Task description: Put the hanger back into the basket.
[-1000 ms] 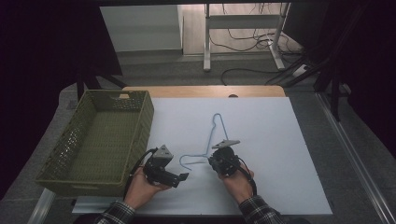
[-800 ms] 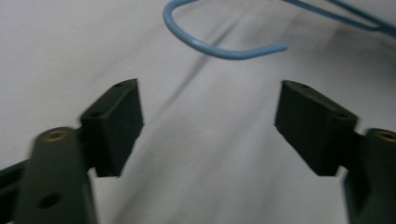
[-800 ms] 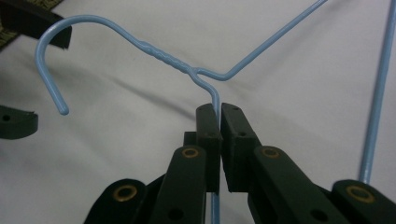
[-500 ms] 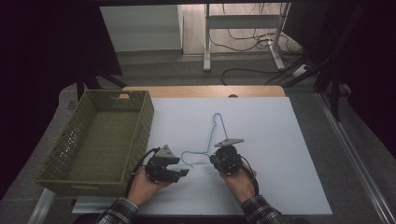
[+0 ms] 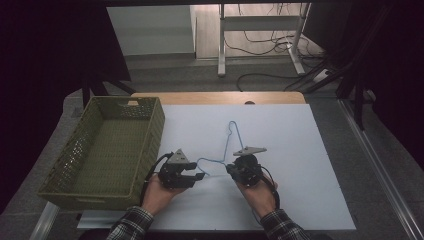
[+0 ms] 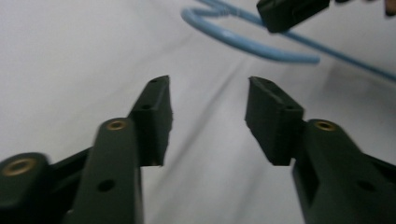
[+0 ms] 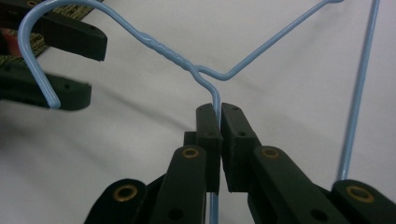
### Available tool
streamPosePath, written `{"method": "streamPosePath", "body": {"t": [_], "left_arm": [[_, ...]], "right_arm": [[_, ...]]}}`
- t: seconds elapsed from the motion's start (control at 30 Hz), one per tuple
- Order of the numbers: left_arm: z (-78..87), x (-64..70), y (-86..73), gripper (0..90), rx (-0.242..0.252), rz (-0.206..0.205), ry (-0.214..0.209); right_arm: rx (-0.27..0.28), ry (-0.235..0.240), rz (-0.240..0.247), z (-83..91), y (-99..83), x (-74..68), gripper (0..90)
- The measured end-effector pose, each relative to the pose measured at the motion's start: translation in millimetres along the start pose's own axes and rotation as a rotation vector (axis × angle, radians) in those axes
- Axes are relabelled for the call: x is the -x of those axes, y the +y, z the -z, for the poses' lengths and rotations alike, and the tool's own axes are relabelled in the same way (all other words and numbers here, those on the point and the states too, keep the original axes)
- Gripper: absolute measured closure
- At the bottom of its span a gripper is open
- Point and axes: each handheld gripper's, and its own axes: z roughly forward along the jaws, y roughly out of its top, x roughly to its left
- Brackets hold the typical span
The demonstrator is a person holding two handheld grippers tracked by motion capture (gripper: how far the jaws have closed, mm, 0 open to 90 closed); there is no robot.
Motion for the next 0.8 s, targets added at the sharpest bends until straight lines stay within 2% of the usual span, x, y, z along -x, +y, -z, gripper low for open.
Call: {"method": "streamPosePath", "body": {"t": [0.03,0.13,0.3,0.4,0.6,0.73,0.8], "left_arm": [[0.1,-2.9,2.0,57.0,0.026,0.015,-0.024],[0.7,-4.8,4.3,61.7,0.053,0.016,-0.034],[0.9,-5.5,5.9,63.1,0.068,0.019,-0.047],[1.5,-5.4,7.3,62.8,0.070,0.012,-0.046],[3.3,-4.6,9.9,61.2,0.081,0.011,-0.047],[4.2,-3.5,11.1,60.6,0.087,0.012,-0.052],[4.2,-3.2,11.6,60.0,0.087,0.010,-0.053]], "right_arm": [[0.000,0.003,-0.001,0.3,0.0,0.7,86.3],[-0.003,0.007,0.001,0.2,-0.2,1.0,86.3],[-0.003,0.011,0.006,1.1,0.3,2.2,85.3],[-0.001,0.007,0.033,3.8,2.7,3.4,78.1],[0.015,0.058,0.160,7.7,17.8,3.9,66.3],[0.021,0.051,0.257,0.5,26.0,-1.3,61.1],[0.023,0.039,0.321,-4.6,29.4,-5.1,59.8]]}}
